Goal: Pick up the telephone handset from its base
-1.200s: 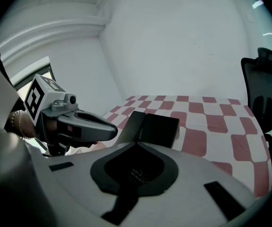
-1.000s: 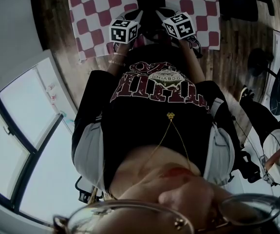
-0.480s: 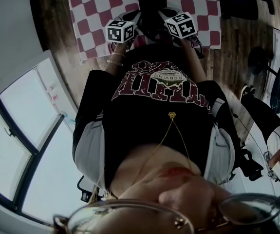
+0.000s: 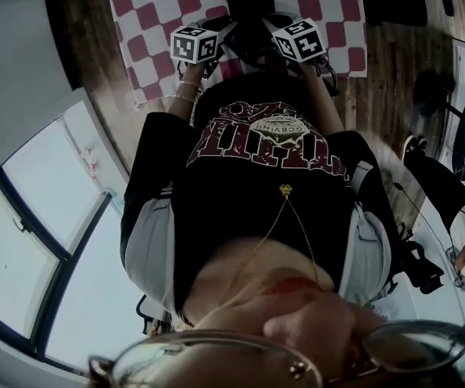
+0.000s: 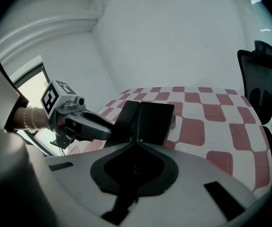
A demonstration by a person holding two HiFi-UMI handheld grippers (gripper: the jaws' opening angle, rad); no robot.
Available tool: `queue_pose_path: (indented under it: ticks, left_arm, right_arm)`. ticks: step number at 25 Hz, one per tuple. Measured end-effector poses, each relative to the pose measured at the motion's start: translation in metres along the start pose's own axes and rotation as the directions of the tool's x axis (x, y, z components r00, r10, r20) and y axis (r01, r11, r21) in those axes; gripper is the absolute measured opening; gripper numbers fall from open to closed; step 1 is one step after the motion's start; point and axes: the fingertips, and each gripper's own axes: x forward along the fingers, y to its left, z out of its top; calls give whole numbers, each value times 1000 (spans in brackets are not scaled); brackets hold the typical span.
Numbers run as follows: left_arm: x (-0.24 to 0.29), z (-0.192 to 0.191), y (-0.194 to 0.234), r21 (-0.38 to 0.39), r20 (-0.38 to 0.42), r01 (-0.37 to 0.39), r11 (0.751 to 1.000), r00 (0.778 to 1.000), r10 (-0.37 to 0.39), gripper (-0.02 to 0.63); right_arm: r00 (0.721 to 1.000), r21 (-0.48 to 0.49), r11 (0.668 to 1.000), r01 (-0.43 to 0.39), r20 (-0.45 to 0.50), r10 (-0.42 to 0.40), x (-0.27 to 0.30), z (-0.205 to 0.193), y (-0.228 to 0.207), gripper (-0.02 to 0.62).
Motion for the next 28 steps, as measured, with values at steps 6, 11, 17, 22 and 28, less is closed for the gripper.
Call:
queue_pose_path:
  ticks: [6, 11, 17, 22, 28]
  left_arm:
    - [8, -1, -1, -30, -9, 51, 998, 999, -51, 109]
    - [8, -3, -1, -64, -18, 118, 991, 993, -119, 109]
    - [16, -7, -5, -89, -69, 215, 973, 973, -222, 123]
    - [17, -6, -5, -125, -60, 226, 966, 970, -235, 123]
    - [9, 7, -13, -134, -31, 186, 973, 981, -191, 106]
  right_arm:
    - [1000, 7, 1000, 4, -9, -4, 2, -3, -2, 20]
    - [1000, 15, 1000, 3, -8, -3, 2, -3, -2, 20]
    - [1000, 26, 1000, -2, -1, 2, 2, -4, -2, 20]
    - [1000, 33, 999, 0, 6, 0, 1, -3, -3, 20]
    - [1000, 36, 999, 0, 7, 0, 1, -3, -3, 20]
